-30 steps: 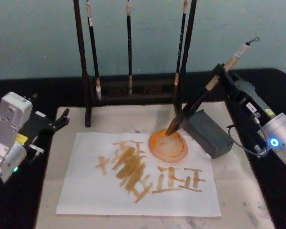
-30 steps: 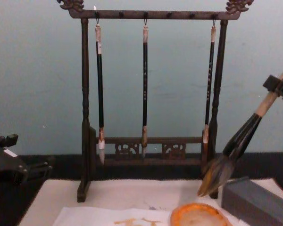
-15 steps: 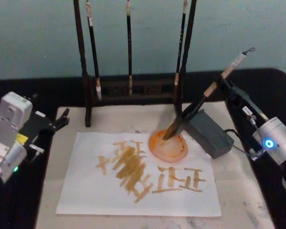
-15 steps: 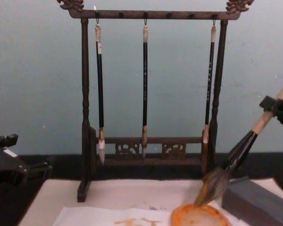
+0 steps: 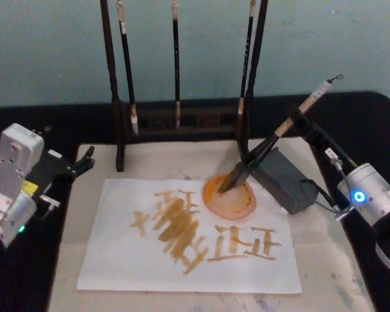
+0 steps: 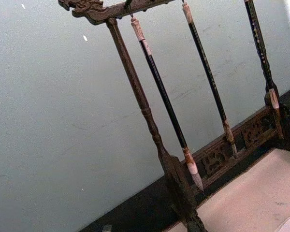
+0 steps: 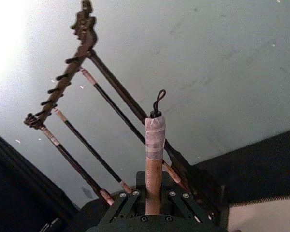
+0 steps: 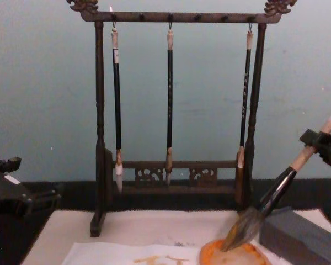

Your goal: Pick up the brush from the inkstone, write on the paper, then place the brush back to its original position.

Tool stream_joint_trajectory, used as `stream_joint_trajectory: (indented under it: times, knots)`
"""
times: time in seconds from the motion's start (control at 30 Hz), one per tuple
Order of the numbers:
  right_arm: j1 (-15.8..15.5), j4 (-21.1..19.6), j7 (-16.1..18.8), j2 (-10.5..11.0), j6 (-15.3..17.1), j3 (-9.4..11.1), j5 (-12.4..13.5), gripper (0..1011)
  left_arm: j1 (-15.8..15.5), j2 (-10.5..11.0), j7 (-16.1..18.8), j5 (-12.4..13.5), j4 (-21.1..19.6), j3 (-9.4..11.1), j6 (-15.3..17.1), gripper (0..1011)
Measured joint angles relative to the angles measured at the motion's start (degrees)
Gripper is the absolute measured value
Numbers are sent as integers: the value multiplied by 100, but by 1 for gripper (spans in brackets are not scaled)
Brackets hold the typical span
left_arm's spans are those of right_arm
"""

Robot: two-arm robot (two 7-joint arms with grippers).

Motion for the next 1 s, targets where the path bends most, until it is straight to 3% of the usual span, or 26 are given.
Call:
stream_joint_trajectory:
  times: [0.23, 1.0]
  knots:
    - [80, 217, -104, -65, 20, -65, 164, 177, 0, 0, 0, 0, 0, 0, 0, 1010]
    - [192, 533, -291, -161, 12, -147, 356, 177, 0, 0, 0, 0, 0, 0, 0, 1010]
